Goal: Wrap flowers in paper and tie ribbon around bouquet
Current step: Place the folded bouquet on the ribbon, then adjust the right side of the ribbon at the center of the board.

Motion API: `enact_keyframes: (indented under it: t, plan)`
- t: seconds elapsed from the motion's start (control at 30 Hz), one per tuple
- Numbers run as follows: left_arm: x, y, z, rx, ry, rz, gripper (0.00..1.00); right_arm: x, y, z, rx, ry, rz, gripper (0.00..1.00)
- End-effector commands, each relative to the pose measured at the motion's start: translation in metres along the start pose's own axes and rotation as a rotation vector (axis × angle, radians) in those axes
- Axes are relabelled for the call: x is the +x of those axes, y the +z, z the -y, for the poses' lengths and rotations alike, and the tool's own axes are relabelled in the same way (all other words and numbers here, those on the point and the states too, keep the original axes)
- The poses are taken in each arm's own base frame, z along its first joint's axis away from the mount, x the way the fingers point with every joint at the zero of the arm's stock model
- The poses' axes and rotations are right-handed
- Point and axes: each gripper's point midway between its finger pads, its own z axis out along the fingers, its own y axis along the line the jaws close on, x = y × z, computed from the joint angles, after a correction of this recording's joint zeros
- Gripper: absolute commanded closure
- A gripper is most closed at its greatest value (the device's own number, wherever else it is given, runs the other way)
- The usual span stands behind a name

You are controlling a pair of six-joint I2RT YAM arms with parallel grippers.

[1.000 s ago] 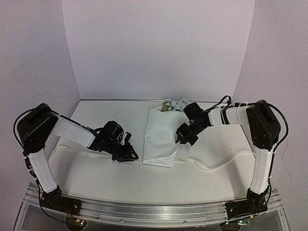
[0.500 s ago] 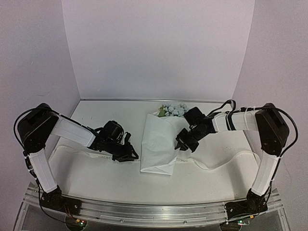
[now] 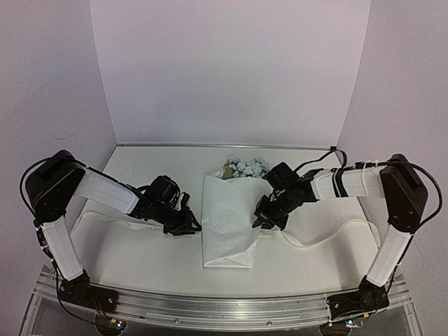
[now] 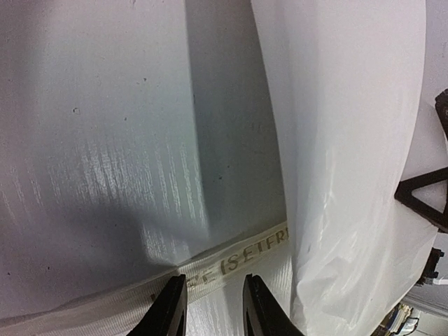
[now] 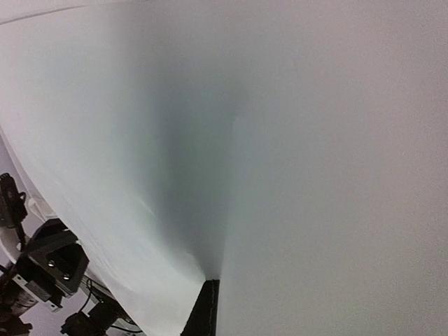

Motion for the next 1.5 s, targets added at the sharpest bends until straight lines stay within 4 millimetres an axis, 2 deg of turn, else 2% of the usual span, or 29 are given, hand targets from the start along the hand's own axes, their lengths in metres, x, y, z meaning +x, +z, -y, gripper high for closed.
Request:
enact_keyframes:
  t: [0.0,0.57,0.73,0.8,0.87,0.97,1.03,1.23,1.37,1.47]
  plan:
    - [0.006,0.002,-0.021,-0.096,-0.043,-0.013,0.71,0.012,-0.008,0.004,-0.003,-0.077,-0.024,1.00]
    - [0.001,0.000,-0.018,-0.095,-0.064,0.007,0.72,0.023,-0.002,0.023,0.055,-0.060,0.077,1.00]
    - [-0.002,-0.005,-0.016,-0.088,-0.091,0.038,0.73,0.022,-0.003,0.019,0.046,-0.072,0.114,0.99]
    - [-0.003,-0.008,-0.017,-0.093,-0.099,0.056,0.74,0.023,-0.003,0.014,0.035,-0.085,0.111,0.93]
    - [-0.005,-0.012,-0.018,-0.101,-0.106,0.077,0.73,0.024,-0.005,0.011,0.025,-0.107,0.112,0.82]
    - [-0.014,-0.025,-0.011,-0.100,-0.087,0.129,0.66,0.024,-0.016,0.012,0.020,-0.147,0.133,0.60]
    - [-0.022,-0.034,-0.002,-0.095,-0.052,0.163,0.61,0.025,-0.025,0.021,0.059,-0.192,0.146,0.46]
    - [-0.043,-0.060,0.034,-0.054,0.069,0.224,0.51,0.028,-0.065,0.050,0.194,-0.364,0.180,0.20]
    - [-0.043,-0.067,0.060,-0.012,0.156,0.217,0.50,0.026,-0.084,0.084,0.282,-0.438,0.212,0.13]
    - [-0.031,-0.061,0.095,0.053,0.269,0.173,0.51,0.029,-0.093,0.109,0.341,-0.508,0.219,0.12]
